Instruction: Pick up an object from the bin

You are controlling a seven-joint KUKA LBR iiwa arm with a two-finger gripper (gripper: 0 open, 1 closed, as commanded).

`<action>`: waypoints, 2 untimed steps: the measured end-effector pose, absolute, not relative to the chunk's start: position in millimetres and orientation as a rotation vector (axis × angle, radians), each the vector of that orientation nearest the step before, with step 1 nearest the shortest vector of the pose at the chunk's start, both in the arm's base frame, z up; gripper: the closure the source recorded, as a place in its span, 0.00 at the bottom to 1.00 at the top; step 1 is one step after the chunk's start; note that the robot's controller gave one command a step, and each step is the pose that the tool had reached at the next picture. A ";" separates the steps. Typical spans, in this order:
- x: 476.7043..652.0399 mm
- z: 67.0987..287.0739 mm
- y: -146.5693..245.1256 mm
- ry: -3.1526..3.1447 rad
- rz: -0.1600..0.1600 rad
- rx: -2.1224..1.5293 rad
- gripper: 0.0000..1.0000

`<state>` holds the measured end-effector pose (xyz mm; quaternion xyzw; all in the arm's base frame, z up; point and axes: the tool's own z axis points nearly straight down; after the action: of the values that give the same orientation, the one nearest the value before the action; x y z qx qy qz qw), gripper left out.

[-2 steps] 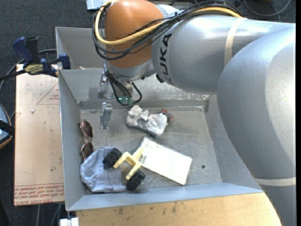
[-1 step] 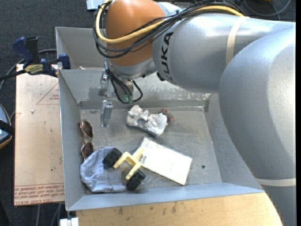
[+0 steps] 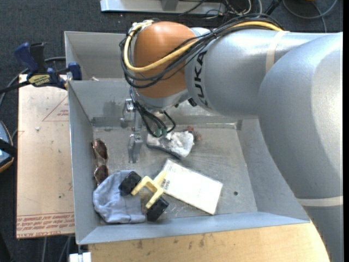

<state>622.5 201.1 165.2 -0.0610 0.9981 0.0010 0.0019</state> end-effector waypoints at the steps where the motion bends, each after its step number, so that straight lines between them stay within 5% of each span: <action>1: 563.4 131.7 172.8 3.092 0.002 -0.547 0.00; 2: 552.8 134.8 165.9 3.079 0.002 -0.623 0.00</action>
Offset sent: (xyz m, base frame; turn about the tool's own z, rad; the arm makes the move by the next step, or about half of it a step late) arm -0.0691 -0.0387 -0.0183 -0.3243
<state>552.8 165.9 134.8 -0.1982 0.9802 0.0006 0.0000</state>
